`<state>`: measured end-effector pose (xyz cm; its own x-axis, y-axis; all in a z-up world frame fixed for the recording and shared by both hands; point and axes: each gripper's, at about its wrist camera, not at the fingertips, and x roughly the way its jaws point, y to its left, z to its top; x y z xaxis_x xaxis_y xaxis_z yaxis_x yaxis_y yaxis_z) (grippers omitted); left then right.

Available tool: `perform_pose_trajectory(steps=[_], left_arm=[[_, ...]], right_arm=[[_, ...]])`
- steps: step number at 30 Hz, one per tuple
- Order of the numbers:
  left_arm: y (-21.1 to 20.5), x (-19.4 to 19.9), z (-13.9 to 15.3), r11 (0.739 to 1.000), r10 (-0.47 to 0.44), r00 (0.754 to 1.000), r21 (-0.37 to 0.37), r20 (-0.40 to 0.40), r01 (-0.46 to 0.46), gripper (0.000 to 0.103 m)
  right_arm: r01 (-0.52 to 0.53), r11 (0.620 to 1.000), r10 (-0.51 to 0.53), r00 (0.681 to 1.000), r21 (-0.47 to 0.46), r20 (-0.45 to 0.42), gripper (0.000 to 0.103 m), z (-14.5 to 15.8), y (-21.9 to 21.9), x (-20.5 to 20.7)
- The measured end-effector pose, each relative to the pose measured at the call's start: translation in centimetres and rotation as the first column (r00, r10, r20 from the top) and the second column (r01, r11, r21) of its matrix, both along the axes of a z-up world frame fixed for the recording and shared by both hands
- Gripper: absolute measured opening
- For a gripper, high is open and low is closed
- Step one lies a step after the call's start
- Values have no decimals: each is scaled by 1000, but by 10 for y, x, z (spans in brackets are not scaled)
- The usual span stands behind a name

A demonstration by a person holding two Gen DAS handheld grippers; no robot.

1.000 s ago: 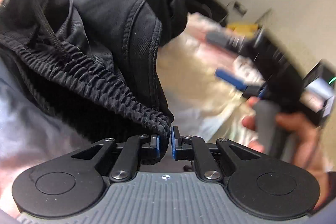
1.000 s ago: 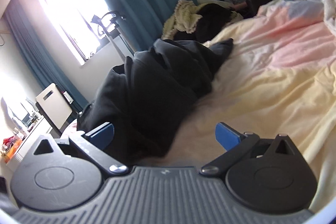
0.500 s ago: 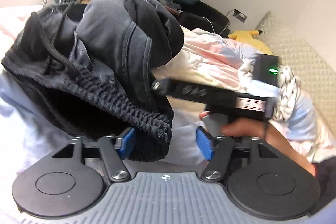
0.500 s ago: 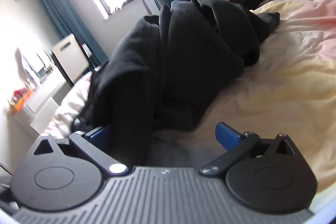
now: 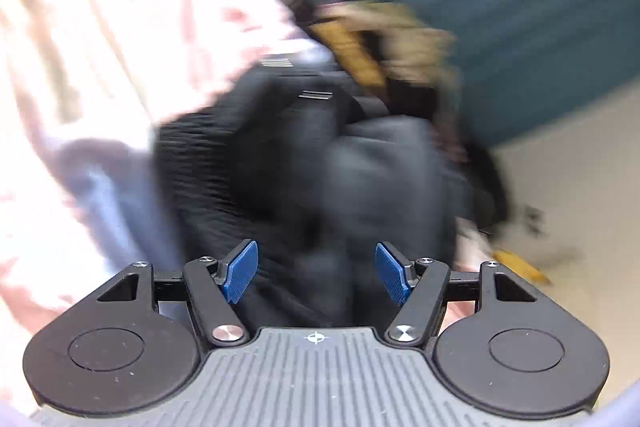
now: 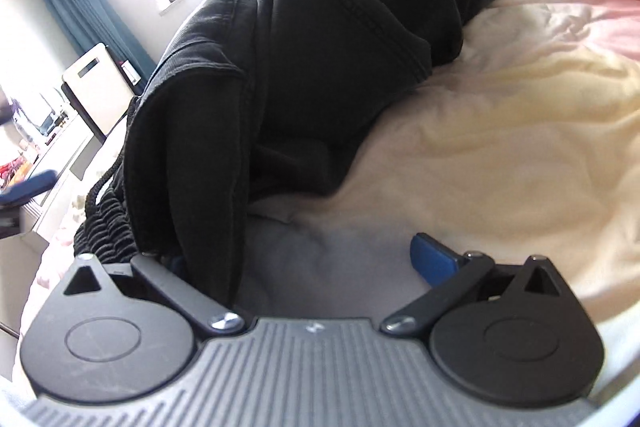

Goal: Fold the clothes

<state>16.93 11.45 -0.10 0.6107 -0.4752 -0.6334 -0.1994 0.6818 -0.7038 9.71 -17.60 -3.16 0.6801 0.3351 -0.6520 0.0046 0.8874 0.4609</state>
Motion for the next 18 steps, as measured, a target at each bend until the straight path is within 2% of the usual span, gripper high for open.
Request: perform_pose_trajectory(steps=[3, 5, 7, 10, 13, 15, 17, 18], left_arm=[[21, 18, -31, 998, 57, 994, -32, -97, -61, 68], [37, 17, -47, 995, 89, 991, -38, -104, -93, 68], [46, 20, -63, 985, 113, 989, -120, -97, -125, 67], [65, 29, -75, 943, 176, 983, -276, -54, -184, 62], [76, 29, -79, 911, 208, 978, -359, -23, -202, 59], [77, 27, -82, 901, 219, 976, -381, -18, -209, 51], [74, 31, -82, 913, 190, 982, -369, 3, -175, 45], [72, 33, -82, 916, 174, 985, -369, 16, -155, 45]], right_arm=[[18, 999, -17, 1000, 32, -16, 103, -4, -2, 2], [29, 999, -28, 999, 43, -24, 103, -6, -2, 3], [35, 998, -34, 999, 45, -26, 103, -7, -1, 3], [38, 998, -37, 999, 44, -25, 103, -7, 0, 2], [40, 998, -38, 999, 51, -26, 103, -8, 0, 1], [42, 998, -40, 999, 53, -27, 103, -9, 0, 1], [43, 998, -41, 999, 50, -28, 103, -9, 1, 2], [44, 998, -42, 999, 48, -29, 103, -9, 2, 2]])
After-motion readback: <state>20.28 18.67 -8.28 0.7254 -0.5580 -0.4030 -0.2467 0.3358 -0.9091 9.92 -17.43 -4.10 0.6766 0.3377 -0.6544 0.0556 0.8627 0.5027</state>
